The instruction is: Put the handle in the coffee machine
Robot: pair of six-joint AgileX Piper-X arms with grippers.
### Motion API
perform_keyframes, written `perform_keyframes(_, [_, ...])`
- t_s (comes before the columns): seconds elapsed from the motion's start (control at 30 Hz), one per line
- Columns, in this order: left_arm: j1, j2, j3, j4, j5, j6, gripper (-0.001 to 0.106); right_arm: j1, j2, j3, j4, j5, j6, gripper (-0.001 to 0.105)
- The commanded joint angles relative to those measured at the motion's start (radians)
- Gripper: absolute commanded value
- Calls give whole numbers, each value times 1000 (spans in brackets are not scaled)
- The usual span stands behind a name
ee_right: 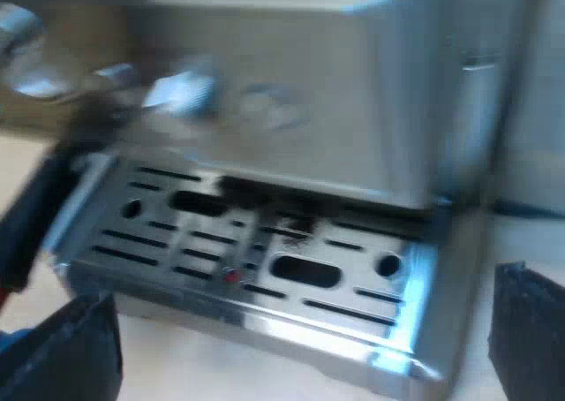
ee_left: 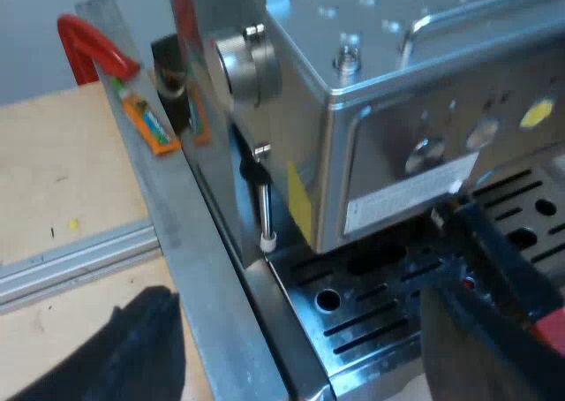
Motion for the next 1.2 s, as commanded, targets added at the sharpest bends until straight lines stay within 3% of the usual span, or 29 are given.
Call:
perform_keyframes(0.03, [-1, -2, -27, 7, 6, -13, 59, -90, -9, -22, 73, -37, -35, 85])
perform_keyframes(0.23, [48, -25, -39, 34, 6, -7, 59, -274, -59, -22, 210, -54, -118, 85])
perform_keyframes(0.4, [99, -85, -39, 94, 6, 44, 59, -385, -138, -22, 295, -54, -218, 85])
perform_keyframes(0.57, [102, -184, -39, 142, 21, 60, 59, -401, -241, -22, 365, -54, -282, 85])
perform_keyframes(0.73, [102, -313, -14, 189, 21, 75, 59, -401, -370, -22, 415, -54, -281, 85])
perform_keyframes(0.9, [102, -480, 44, 254, 21, 146, 59, -401, -519, -22, 473, -54, -281, 85])
perform_keyframes(1.2, [102, -709, 126, 433, 21, 146, 59, -401, -763, -13, 562, -54, -266, 85])
